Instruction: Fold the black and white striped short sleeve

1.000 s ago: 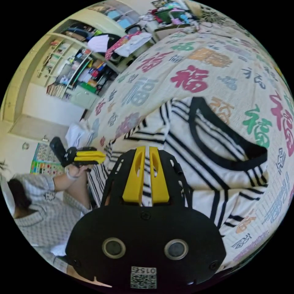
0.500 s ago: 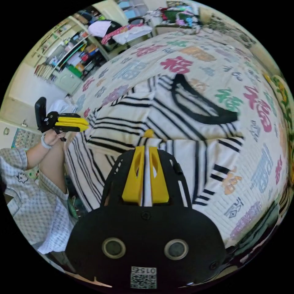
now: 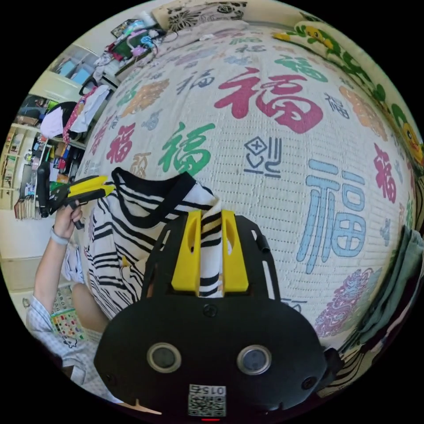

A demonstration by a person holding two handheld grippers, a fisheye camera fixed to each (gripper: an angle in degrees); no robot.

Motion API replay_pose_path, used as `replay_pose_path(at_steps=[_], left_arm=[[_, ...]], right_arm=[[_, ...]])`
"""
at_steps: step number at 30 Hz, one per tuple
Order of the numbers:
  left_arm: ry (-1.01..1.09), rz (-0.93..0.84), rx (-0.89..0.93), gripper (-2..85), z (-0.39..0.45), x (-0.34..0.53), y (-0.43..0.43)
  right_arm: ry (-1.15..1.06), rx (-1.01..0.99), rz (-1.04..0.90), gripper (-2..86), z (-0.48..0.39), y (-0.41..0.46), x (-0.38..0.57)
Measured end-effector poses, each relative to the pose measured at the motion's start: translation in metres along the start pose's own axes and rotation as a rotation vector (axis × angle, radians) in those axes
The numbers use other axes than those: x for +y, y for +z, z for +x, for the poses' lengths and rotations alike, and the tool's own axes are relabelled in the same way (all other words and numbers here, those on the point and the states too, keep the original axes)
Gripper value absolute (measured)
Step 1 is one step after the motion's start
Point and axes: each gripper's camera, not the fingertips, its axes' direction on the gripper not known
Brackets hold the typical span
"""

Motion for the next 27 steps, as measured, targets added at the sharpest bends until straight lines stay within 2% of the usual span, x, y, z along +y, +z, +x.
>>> replay_pose_path(at_steps=[1,4,9,15,18,23,27], left_arm=[[-0.005,-0.019,-0.001,4.4,-0.002,0.0,0.009],[-0.019,-0.005,0.083,1.3,-0.009,0.003,0.005],[-0.032,0.104,0.104,0.2,-0.005,-0.009,-0.042],[0.042,0.221,0.008,0.1,0.047,-0.039,-0.111],[0.056,0.323,-0.028,0.1,0.067,-0.033,-0.148],[0.189,0.331,-0.017,0.3,0.103,0.034,-0.173],[0.278,0.361,0.07,0.4,0.133,0.16,-0.192]], right_arm=[[-0.029,0.008,0.016,1.2,-0.002,-0.006,0.005],[-0.083,0.002,-0.031,-0.3,-0.004,-0.023,0.013],[-0.062,0.05,0.115,-0.9,-0.009,-0.087,0.028],[-0.031,0.165,0.262,-0.9,-0.032,-0.169,0.045],[0.001,0.1,0.343,-0.9,-0.038,-0.205,0.064],[-0.095,0.03,0.312,-0.8,-0.06,-0.226,0.133],[-0.21,-0.136,0.297,-0.8,-0.087,-0.232,0.256]])
